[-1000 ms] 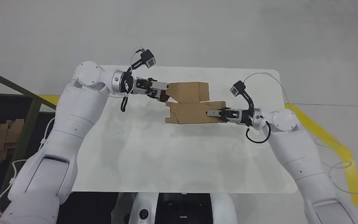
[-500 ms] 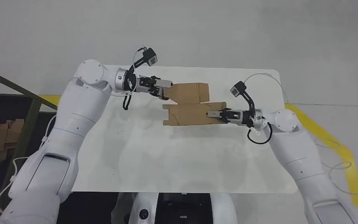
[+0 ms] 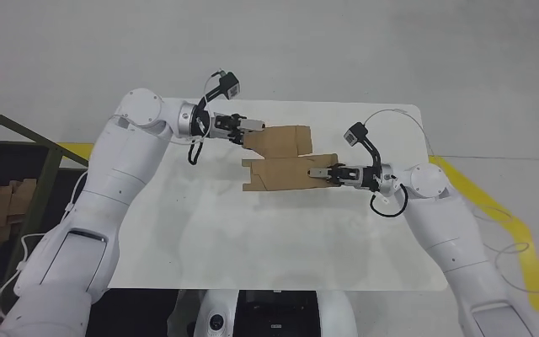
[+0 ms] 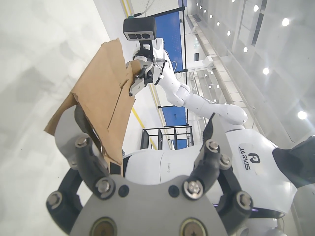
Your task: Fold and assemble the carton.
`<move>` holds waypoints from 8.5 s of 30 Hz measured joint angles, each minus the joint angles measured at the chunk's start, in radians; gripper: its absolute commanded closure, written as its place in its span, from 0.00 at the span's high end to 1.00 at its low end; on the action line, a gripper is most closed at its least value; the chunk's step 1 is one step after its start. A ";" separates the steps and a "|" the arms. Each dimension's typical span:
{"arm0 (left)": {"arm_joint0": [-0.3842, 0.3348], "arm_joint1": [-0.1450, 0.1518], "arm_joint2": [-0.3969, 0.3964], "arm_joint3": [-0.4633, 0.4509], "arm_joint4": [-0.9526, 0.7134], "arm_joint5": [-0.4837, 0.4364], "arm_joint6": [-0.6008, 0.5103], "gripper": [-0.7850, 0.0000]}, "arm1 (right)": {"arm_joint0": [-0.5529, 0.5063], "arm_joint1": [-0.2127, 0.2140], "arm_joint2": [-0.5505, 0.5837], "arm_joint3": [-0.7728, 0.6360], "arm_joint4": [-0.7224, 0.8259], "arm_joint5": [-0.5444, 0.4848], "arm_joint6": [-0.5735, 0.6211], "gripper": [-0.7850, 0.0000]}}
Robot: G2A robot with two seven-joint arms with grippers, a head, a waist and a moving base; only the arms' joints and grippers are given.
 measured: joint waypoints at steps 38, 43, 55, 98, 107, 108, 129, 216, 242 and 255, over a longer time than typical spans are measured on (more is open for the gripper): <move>0.036 0.028 -0.008 -0.065 0.193 0.122 0.081 0.29 | -0.032 0.020 0.033 -0.080 -0.102 0.076 -0.074 0.00; 0.034 0.028 -0.001 -0.072 0.216 0.131 0.105 0.22 | -0.035 0.022 0.034 -0.085 -0.108 0.084 -0.080 0.00; 0.029 0.030 0.014 -0.075 0.286 0.176 0.148 0.16 | -0.042 0.026 0.032 -0.106 -0.137 0.099 -0.095 0.00; 0.020 0.024 0.039 -0.087 0.299 0.186 0.177 0.00 | -0.062 0.035 0.038 -0.140 -0.166 0.119 -0.141 1.00; 0.054 0.036 -0.001 -0.125 0.271 0.113 0.166 0.00 | -0.109 0.063 0.163 -0.128 -0.187 0.103 -0.223 1.00; 0.058 0.037 -0.004 -0.129 0.270 0.110 0.165 0.00 | -0.118 0.067 0.181 -0.140 -0.182 0.098 -0.223 1.00; 0.074 0.038 0.002 -0.172 0.171 0.027 0.061 0.00 | -0.018 0.014 0.015 -0.046 0.128 -0.089 -0.049 0.86; 0.087 0.036 0.000 -0.237 0.060 0.013 0.034 1.00 | 0.049 -0.073 -0.067 0.059 0.046 -0.067 -0.173 0.00; 0.039 0.015 0.063 -0.243 0.057 0.032 0.028 1.00 | 0.043 -0.082 -0.084 -0.004 -0.014 -0.023 -0.197 0.00; 0.049 0.020 0.038 -0.221 0.034 0.019 0.020 1.00 | 0.021 -0.075 -0.042 0.001 0.016 -0.039 -0.187 0.00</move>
